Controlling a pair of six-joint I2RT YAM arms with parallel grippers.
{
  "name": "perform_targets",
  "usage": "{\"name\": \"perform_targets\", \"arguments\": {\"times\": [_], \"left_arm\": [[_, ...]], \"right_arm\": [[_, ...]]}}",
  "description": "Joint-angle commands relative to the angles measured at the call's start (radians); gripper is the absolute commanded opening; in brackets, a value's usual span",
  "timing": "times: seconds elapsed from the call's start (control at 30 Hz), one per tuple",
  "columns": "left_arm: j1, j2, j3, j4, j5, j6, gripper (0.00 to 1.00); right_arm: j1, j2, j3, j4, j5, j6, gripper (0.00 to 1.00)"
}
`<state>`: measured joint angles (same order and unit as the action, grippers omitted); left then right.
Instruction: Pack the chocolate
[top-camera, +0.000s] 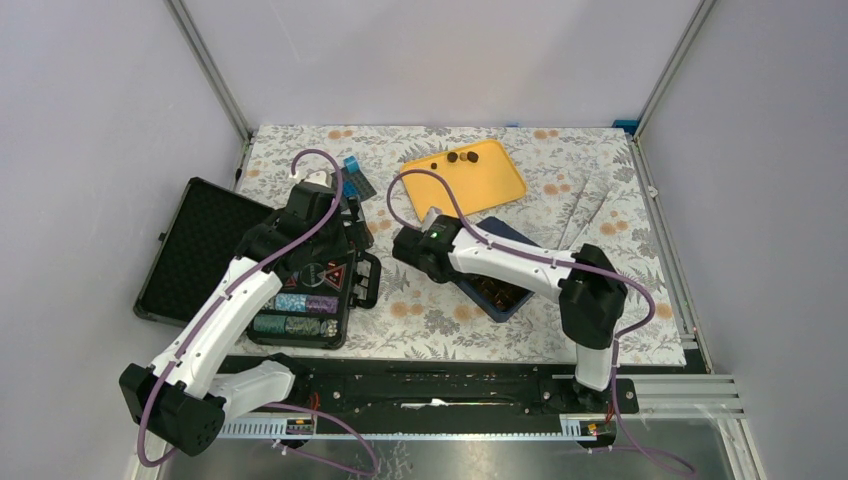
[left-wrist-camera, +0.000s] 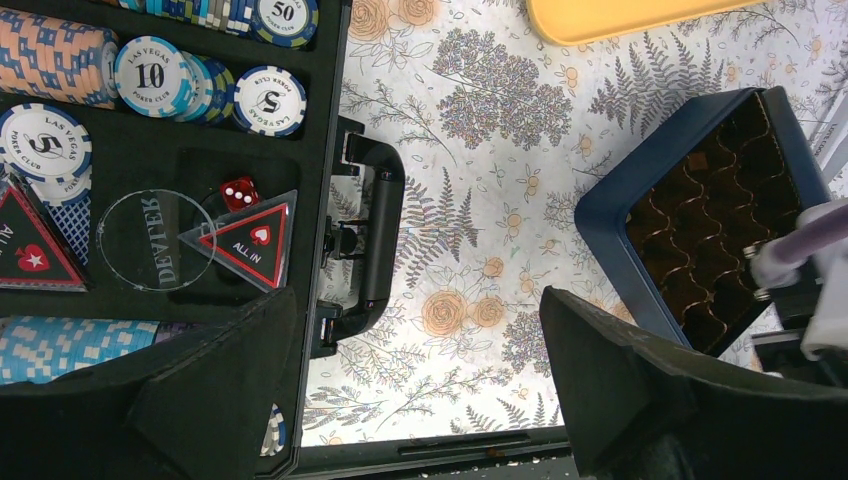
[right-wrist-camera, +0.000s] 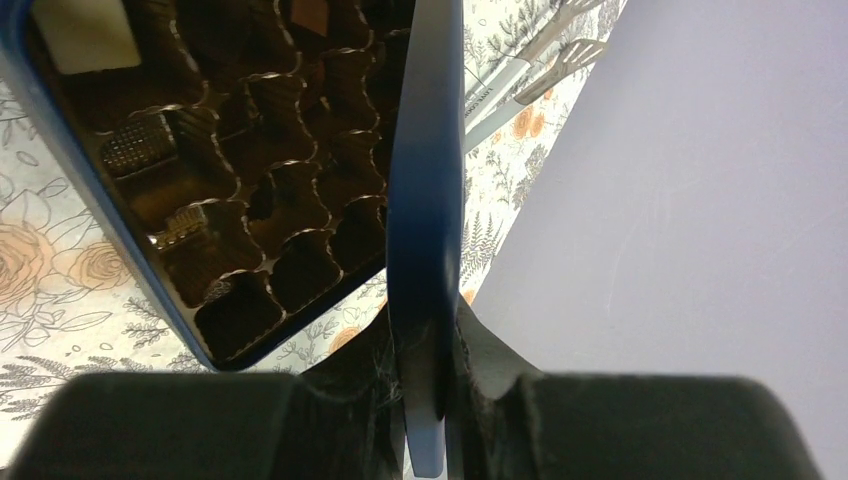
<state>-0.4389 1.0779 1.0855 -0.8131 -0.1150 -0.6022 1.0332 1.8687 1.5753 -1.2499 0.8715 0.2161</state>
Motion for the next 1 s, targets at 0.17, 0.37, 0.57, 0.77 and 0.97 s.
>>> {"name": "perform_targets", "arguments": {"times": [0.17, 0.37, 0.57, 0.77, 0.97], "left_arm": [[0.006, -0.021, -0.01, 0.034, 0.006, 0.004, 0.99], [0.006, -0.032, -0.032, 0.041, 0.0, -0.005, 0.99], [0.006, -0.052, -0.073, 0.049, -0.013, -0.009, 0.99], [0.006, -0.041, -0.063, 0.053, -0.029, 0.012, 0.99], [0.006, -0.041, -0.072, 0.07, -0.01, 0.018, 0.99]], "right_arm": [[0.059, 0.054, -0.012, 0.025, -0.058, 0.056, 0.01], [0.075, 0.062, -0.017, 0.045, -0.124, 0.053, 0.17], [0.09, 0.068, -0.008, 0.055, -0.201, 0.064, 0.35], [0.114, 0.075, 0.025, 0.051, -0.239, 0.064, 0.59], [0.115, 0.058, 0.043, 0.068, -0.297, 0.069, 0.78]]}}
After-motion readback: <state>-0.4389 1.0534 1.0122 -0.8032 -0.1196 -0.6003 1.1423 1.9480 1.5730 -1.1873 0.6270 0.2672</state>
